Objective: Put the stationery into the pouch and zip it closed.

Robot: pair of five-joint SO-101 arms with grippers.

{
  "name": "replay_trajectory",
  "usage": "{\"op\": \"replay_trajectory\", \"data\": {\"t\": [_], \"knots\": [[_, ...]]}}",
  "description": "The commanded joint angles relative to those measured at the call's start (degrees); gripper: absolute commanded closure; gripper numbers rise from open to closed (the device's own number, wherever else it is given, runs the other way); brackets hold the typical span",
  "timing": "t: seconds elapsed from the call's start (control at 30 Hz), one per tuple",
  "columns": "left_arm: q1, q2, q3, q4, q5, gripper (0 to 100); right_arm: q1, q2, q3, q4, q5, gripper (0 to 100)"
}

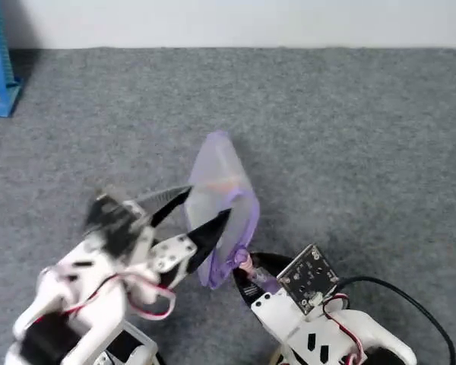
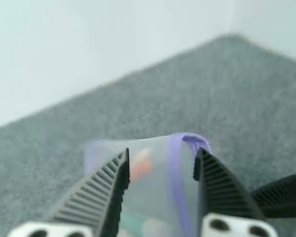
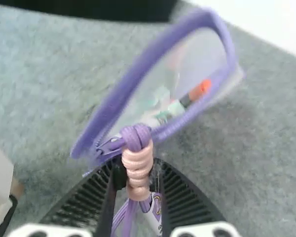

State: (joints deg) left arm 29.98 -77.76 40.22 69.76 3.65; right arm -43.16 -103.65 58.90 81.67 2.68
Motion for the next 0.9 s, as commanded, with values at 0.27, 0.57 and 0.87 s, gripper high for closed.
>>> {"op": "replay_trajectory", "data": {"t": [0.27,0.57,0.87], "knots": [[0.53,-4.66,-1.89,8.26,-7.47,79,0.66,0.22,-2.73,-6.46,-1.14,99.1],[0.09,-4.66,-1.01,17.58,-17.32,74,1.36,-0.31,-2.73,-6.02,-1.23,99.1],[-1.05,-4.66,2.95,20.84,-23.74,72,6.46,-0.4,-3.16,-3.74,-1.41,99.1]]}}
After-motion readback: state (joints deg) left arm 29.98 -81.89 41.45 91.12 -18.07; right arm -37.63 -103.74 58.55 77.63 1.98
